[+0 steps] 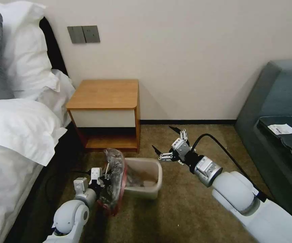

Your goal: Pick up the garbage bag from the table and place it over the trash can.

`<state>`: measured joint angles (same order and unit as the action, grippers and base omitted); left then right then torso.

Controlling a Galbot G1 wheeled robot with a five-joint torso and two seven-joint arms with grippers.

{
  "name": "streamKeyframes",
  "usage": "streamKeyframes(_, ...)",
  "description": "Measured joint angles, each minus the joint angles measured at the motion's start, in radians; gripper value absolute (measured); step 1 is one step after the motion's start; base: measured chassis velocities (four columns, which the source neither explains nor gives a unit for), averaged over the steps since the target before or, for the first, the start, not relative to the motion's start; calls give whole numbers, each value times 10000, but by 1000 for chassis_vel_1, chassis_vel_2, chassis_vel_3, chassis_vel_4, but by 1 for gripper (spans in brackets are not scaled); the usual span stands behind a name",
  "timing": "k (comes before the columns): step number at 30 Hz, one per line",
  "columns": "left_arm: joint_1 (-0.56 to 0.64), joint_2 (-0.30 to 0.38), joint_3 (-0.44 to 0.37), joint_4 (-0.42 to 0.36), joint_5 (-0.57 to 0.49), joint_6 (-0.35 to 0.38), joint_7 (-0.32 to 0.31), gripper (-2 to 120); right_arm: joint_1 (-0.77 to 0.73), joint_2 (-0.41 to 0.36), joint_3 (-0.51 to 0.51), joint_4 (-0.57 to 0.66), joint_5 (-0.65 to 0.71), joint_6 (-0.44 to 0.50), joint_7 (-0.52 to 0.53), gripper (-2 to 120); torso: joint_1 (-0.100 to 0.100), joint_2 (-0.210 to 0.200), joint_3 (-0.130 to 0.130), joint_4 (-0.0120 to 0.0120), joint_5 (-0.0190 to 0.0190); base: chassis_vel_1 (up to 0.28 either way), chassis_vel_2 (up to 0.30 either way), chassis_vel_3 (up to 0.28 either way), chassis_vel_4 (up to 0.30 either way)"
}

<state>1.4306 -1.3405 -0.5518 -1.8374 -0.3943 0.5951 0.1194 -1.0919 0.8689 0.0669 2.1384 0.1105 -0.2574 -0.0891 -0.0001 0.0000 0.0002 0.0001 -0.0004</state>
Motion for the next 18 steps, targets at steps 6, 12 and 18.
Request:
streamKeyframes(6,47,-18,-35,9,40,156,-41,0,-5,25,-21,-8,-4,0,-2,100,2,-3,4,-6,-6,0,0,0,0)
streamKeyframes(12,119,-119,-138,45,165,164,-193,0,-11,6,-17,-7,-10,0,-11,100,7,-7,7,-16,-20,0,0,0,0)
streamKeyframes(18,234,-250,-506,-331,656,-378,-455,0,-44,191,-91,-74,-212,94,-46,100,5,-6,2,-2,-4,0,0,0,0)
